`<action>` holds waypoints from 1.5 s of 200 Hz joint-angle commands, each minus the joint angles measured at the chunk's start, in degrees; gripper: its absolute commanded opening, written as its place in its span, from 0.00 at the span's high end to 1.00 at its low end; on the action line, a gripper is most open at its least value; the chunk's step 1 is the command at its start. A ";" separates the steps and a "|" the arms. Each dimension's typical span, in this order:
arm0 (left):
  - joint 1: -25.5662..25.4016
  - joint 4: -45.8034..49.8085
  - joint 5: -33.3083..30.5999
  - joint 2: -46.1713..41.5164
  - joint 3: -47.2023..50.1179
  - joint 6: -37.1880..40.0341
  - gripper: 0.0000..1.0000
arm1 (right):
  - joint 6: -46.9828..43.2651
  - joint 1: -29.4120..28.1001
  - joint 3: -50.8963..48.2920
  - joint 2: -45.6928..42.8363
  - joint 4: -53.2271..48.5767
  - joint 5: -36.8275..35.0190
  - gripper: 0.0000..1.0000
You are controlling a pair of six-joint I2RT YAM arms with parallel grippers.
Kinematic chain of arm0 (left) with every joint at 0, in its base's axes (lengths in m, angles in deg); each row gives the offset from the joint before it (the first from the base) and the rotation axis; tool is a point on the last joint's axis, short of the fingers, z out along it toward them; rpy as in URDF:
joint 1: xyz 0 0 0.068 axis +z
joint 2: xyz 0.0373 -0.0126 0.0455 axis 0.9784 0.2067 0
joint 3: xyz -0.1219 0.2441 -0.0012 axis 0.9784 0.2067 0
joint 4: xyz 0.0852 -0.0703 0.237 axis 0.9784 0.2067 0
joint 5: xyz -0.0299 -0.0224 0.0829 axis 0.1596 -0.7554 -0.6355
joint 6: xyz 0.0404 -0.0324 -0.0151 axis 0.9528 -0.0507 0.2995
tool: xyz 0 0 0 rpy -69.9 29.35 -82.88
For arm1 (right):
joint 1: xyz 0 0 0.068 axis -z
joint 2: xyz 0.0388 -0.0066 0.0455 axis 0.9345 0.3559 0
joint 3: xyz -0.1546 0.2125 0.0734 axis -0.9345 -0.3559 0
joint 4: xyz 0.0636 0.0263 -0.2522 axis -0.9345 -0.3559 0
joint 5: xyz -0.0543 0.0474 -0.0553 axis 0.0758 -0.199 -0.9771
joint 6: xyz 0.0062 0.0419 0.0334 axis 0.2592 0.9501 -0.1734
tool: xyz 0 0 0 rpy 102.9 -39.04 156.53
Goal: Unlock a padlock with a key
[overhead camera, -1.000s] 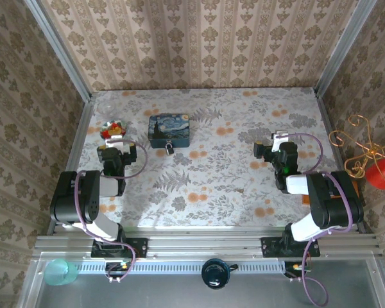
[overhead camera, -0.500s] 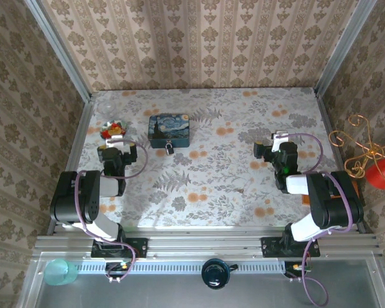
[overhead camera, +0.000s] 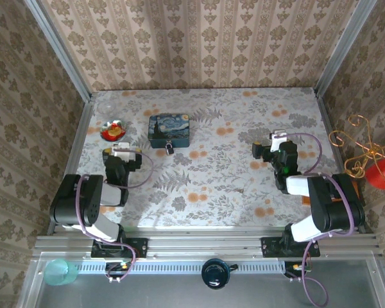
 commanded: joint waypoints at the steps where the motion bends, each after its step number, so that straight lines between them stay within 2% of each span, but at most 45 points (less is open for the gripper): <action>1: -0.41 1.20 0.69 -5.22 -0.25 0.76 0.00 | -3.30 -1.70 2.73 -4.35 -8.21 2.00 0.00; 17: -0.48 5.63 0.12 -9.23 -0.80 0.71 0.00 | -8.18 -5.97 6.39 -6.68 -15.56 0.95 0.00; 39: -0.90 12.78 0.20 -16.83 -1.69 0.63 0.00 | -14.28 -12.29 7.44 -7.36 -17.34 -3.67 0.00; 55: -0.96 20.90 -3.36 -22.43 -4.22 -3.60 0.00 | -15.38 -15.34 9.15 -8.15 -19.33 -4.31 0.00; 73: -1.01 34.22 -7.88 -26.72 -10.06 -8.97 0.00 | -12.05 -16.71 9.54 -10.21 -18.29 -1.13 0.00; 91: -1.04 44.94 -8.33 -28.99 -15.01 -13.17 0.00 | -8.95 -18.36 10.82 -12.42 -19.27 -1.25 0.00; 116: -0.95 56.34 -11.83 -31.50 -19.25 -21.20 0.00 | -0.61 -19.16 17.00 -15.41 -27.86 -1.40 0.00; 128: -0.54 61.82 -14.33 -32.83 -21.05 -28.15 0.00 | 4.32 -19.16 20.60 -16.36 -32.56 -2.23 0.00; 135: 0.29 64.38 -13.57 -33.52 -21.79 -31.89 0.00 | 7.13 -19.15 22.45 -16.76 -34.73 -2.47 0.00; 165: 4.88 66.50 -0.28 -37.80 -21.41 -39.69 0.00 | 16.61 -19.07 27.86 -16.97 -40.76 0.27 0.00; 184: 8.37 66.10 9.36 -40.90 -20.73 -39.41 0.00 | 24.80 -18.00 28.95 -17.62 -44.49 -0.45 0.00; 208: 11.42 64.07 15.35 -43.50 -17.90 -41.43 0.00 | 24.49 -16.83 28.64 -18.94 -43.48 7.02 0.00; 241: 10.95 63.71 25.43 -39.47 -19.08 -39.88 0.00 | 22.75 -19.90 31.82 -18.84 -48.73 6.44 0.00; 262: 5.42 65.82 24.75 -36.58 -20.71 -36.93 0.00 | 23.50 -21.82 32.55 -17.68 -50.51 4.75 0.00; 283: -3.04 68.39 17.47 -36.42 -20.86 -32.14 0.00 | 26.76 -24.44 31.67 -15.61 -49.44 3.06 0.02; 300: -7.28 68.50 13.25 -36.86 -19.17 -29.86 0.00 | 30.14 -27.26 30.91 -12.76 -47.12 2.51 0.04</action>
